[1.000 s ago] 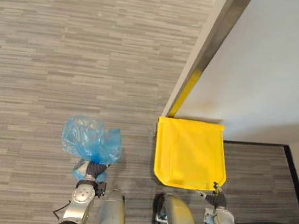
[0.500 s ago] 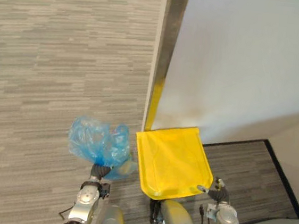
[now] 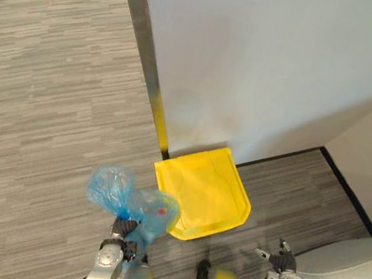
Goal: Gather rubbish on tea table into small bin, then transfer packed bag to large trash can.
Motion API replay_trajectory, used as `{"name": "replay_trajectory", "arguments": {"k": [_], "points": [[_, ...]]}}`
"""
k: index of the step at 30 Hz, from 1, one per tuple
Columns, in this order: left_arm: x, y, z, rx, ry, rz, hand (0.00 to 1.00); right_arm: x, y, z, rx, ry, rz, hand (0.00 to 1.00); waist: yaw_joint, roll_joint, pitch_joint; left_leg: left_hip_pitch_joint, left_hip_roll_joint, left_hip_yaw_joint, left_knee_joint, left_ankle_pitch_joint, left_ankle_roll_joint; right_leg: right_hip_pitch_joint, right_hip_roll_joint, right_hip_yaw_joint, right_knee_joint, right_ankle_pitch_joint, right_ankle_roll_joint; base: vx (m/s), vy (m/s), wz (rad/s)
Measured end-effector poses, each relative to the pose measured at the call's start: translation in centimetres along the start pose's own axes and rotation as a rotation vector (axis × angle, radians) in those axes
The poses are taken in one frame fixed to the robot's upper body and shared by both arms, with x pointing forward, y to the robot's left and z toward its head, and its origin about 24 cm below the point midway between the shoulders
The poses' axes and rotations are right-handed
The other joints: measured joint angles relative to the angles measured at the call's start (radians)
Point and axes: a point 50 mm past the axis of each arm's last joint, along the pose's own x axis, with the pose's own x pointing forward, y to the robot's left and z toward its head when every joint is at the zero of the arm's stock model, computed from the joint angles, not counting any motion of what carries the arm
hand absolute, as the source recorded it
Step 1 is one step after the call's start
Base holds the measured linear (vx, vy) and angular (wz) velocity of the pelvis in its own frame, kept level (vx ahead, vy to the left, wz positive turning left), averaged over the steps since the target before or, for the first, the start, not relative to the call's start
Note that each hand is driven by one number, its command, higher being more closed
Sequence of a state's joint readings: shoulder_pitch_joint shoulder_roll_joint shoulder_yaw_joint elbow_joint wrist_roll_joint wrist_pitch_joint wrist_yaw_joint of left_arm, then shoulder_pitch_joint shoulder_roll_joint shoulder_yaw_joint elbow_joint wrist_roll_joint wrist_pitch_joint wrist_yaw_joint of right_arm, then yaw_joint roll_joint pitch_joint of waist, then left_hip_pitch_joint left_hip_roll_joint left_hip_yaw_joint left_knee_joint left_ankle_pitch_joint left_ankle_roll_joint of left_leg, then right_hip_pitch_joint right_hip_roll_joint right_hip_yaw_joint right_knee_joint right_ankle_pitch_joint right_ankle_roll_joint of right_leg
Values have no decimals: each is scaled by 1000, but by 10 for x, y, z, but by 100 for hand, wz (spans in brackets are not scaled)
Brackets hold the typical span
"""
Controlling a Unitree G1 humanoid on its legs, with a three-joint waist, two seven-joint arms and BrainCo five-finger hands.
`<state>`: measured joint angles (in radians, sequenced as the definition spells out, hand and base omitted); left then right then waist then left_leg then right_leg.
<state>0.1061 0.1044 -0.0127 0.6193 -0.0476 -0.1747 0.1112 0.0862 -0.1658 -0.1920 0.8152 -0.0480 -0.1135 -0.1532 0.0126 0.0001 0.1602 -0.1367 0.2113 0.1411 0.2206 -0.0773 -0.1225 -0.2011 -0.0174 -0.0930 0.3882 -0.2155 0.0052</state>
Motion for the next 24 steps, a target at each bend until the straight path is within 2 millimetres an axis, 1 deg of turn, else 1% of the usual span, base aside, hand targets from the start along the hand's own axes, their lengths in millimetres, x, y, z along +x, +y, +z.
{"name": "replay_trajectory", "arguments": {"k": [4, 6, 8, 12, 17, 19, 20, 21, 22, 23, 24], "points": [[-1, -2, -1, 0, 3, -7, 100, 0, -1, 0, 4, 3, -4, 0, 1, 5, -3, 24, -7, 7, -19, 2, 0, 29, -2, 12, -45, 30, 11, -43, 57, -6], [-1, -1, -1, 0, 0, -7, 100, 1, 0, 1, 5, -1, -4, 0, 0, 11, -7, 38, -16, 13, -41, 2, 0, 42, -4, 19, -76, 48, 23, -75, 88, -8], [-1, -2, 0, 0, -2, -9, 100, 0, 0, -1, 7, 0, -3, 0, -1, 15, -9, 46, -37, 24, -69, 19, 14, 47, -20, 29, -105, 73, 34, -109, 111, -2], [0, -3, -5, 12, 20, -18, 100, -1, 1, -7, 7, 22, -1, 0, -2, 27, -16, 57, -60, 28, -120, 52, 30, 68, -35, 32, -173, 118, 50, -81, 100, 1], [-3, 5, -11, 34, 43, -3, 100, -1, 4, -6, 18, 21, 1, 0, -1, 27, -17, 74, -75, 43, -144, 60, 37, 92, -43, 48, -237, 164, 65, -48, 48, -9], [-3, 7, -13, 39, 49, 3, 100, 0, 4, -4, 24, 16, 1, 0, 0, 27, -17, 72, -77, 52, -138, 59, 39, 90, -45, 59, -242, 172, 68, -25, 38, -16], [-4, 8, -15, 40, 55, 4, 100, 0, 5, -2, 25, 12, 2, 0, 0, 27, -17, 67, -79, 54, -122, 50, 47, 87, -48, 67, -237, 173, 71, -15, 38, -15], [-4, 8, -15, 40, 57, 3, 100, 1, 5, -1, 25, 10, 2, 0, -1, 26, -17, 52, -80, 55, -91, 33, 51, 76, -52, 69, -220, 163, 82, -24, 34, -14], [-4, 8, -15, 40, 56, 2, 100, 1, 5, 0, 26, 6, 2, 0, 0, 24, -15, 32, -80, 55, -46, 5, 56, 58, -56, 72, -185, 146, 85, -26, 46, -8], [-4, 7, -16, 40, 58, 1, 100, 3, 7, 3, 28, 0, 5, 0, -1, 19, -11, 9, -80, 55, 26, -37, 60, 34, -66, 78, -120, 107, 96, -28, 76, -5], [-5, 7, -16, 40, 59, 0, 100, 2, 7, 2, 28, 5, 6, 0, -3, 12, -3, -3, -81, 51, 101, -85, 65, 22, -77, 83, -46, 72, 104, -14, 82, -2]]}}
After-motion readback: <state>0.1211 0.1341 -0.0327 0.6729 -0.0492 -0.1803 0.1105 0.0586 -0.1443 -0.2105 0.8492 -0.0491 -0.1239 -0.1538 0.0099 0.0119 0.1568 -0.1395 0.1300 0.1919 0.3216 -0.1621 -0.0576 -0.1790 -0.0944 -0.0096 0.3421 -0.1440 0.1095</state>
